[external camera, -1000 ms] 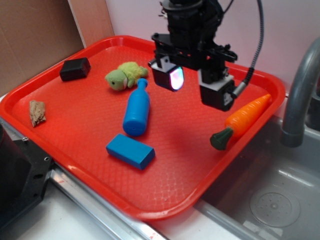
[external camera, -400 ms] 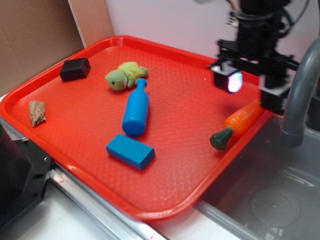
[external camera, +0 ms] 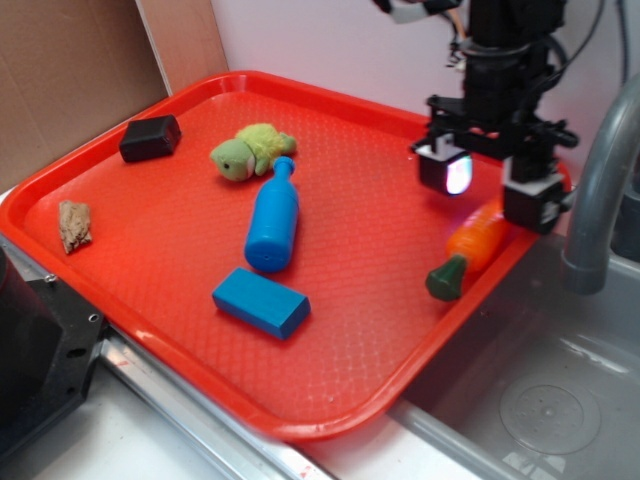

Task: Grab the carrot.

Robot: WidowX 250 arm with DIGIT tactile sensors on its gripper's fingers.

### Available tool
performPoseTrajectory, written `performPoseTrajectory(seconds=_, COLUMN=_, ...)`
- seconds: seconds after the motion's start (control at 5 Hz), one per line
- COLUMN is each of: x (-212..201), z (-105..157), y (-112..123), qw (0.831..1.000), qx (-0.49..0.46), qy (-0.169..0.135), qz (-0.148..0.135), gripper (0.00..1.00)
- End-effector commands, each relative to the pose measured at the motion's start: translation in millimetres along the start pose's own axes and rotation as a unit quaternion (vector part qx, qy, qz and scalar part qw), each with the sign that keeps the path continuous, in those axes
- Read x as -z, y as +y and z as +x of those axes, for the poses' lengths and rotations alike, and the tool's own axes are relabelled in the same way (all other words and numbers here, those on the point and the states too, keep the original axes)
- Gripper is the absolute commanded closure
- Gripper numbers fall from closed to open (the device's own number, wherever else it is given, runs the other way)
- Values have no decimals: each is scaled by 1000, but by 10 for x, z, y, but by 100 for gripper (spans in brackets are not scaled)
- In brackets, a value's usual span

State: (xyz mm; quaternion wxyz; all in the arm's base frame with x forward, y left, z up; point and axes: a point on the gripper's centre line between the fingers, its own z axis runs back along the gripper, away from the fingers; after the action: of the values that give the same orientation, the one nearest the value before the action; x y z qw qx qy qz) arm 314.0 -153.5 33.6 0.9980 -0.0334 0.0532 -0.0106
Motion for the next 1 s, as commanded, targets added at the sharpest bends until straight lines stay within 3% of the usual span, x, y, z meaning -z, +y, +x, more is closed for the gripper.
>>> performPoseTrajectory(seconds=0.0, x=-441, z=-236, y=-190, qw=997, qx=12, qy=-74, qz=-2, gripper=0)
performPoseTrajectory(seconds=0.2, x=-355, z=-208, y=-248, qw=998, qx=14, qy=-60, qz=-1, gripper=0)
performPoseTrajectory(seconds=0.4, x=-296, z=-259, y=-274, qw=998, qx=-51, qy=-36, qz=0, gripper=0)
performPoseTrajectory(seconds=0.6, x=-259, z=-412, y=-134, qw=988, qx=-147, qy=-20, qz=-29, gripper=0)
performPoseTrajectory(seconds=0.8, x=-335, z=-583, y=62, qw=980, qx=-194, qy=-35, qz=-22, gripper=0)
